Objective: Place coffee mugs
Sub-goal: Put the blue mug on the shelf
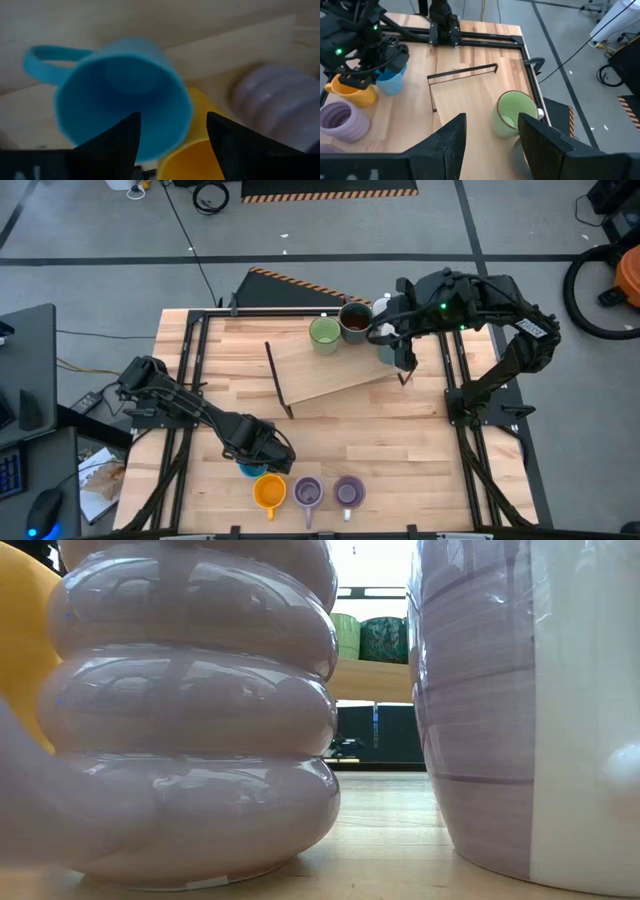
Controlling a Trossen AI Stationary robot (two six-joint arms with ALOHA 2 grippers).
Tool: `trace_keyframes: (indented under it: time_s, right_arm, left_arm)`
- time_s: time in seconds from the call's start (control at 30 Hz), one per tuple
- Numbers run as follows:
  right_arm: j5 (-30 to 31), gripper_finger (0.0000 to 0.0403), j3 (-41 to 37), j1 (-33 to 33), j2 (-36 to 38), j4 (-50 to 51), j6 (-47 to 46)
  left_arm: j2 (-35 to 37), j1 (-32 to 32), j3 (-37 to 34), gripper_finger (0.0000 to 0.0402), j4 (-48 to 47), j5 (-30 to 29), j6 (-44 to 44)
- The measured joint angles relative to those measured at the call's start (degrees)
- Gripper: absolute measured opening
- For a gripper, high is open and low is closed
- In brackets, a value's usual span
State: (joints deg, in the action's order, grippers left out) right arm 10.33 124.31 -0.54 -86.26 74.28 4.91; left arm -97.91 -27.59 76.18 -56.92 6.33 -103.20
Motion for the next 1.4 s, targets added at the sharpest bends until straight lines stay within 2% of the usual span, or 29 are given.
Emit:
trace_keyframes:
  time_s: [0.33,0.77,0.97,1.17,1.4]
  right_arm:
    - [-0.1,0.0185,-2.5,-1.3,0.0,-1.5,0.2]
    - [-0.1,0.0185,-2.7,-1.3,0.0,-1.5,0.9]
    - [-0.1,0.0185,-2.7,-1.3,0.0,-1.9,1.1]
    - [-0.1,0.0185,-2.7,-1.3,0.0,-2.3,2.2]
    - [-0.1,0.0185,-2.7,-1.3,0.0,-2.3,1.7]
  left_arm:
    - [0.0,0.7,-6.5,0.0196,8.8,-0.1,-0.1]
    - [0.0,0.8,-8.4,0.0092,8.2,-0.5,2.2]
    - [0.4,0.9,-8.1,0.0027,3.3,-0.2,3.6]
    - [4.0,3.2,-5.2,0.0026,-2.6,-1.4,9.6]
    - [11.4,9.3,2.7,0.0026,-16.9,-2.8,15.7]
